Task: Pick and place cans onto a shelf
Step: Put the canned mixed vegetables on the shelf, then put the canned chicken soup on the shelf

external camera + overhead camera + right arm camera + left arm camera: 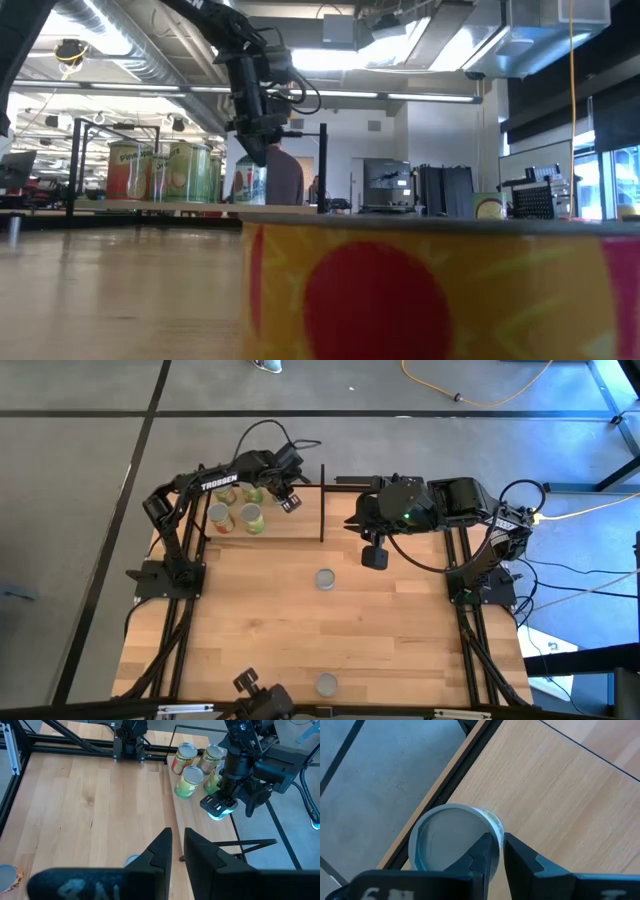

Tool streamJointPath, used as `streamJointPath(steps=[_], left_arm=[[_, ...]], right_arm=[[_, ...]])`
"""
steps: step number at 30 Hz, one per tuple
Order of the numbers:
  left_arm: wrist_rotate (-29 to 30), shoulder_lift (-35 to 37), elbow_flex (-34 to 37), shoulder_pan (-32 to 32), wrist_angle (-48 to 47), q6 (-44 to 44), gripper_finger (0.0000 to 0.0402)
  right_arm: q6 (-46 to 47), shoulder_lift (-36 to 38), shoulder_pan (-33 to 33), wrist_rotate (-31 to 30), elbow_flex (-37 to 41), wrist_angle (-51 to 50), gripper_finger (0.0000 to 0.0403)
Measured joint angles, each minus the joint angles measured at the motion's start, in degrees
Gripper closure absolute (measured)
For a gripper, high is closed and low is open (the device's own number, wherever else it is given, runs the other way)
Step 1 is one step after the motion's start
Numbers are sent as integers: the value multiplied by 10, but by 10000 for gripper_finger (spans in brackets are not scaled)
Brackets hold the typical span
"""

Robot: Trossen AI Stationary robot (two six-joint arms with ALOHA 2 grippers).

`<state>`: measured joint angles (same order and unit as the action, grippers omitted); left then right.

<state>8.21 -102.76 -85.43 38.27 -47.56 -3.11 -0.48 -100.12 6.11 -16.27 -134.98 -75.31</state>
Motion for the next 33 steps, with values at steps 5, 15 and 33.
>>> streamJointPath(steps=[5, 15, 33], left_arm=[[11, 25, 0, -12, 0, 0, 361], [10, 131, -1, -69, 0, 23, 362], [-3, 215, -1, -256, -44, 45, 362]], right_arm=[[0, 0, 0, -1, 0, -4, 350], [112, 0, -20, -129, 0, -99, 350], [289, 7, -326, 6, 14, -147, 350]])
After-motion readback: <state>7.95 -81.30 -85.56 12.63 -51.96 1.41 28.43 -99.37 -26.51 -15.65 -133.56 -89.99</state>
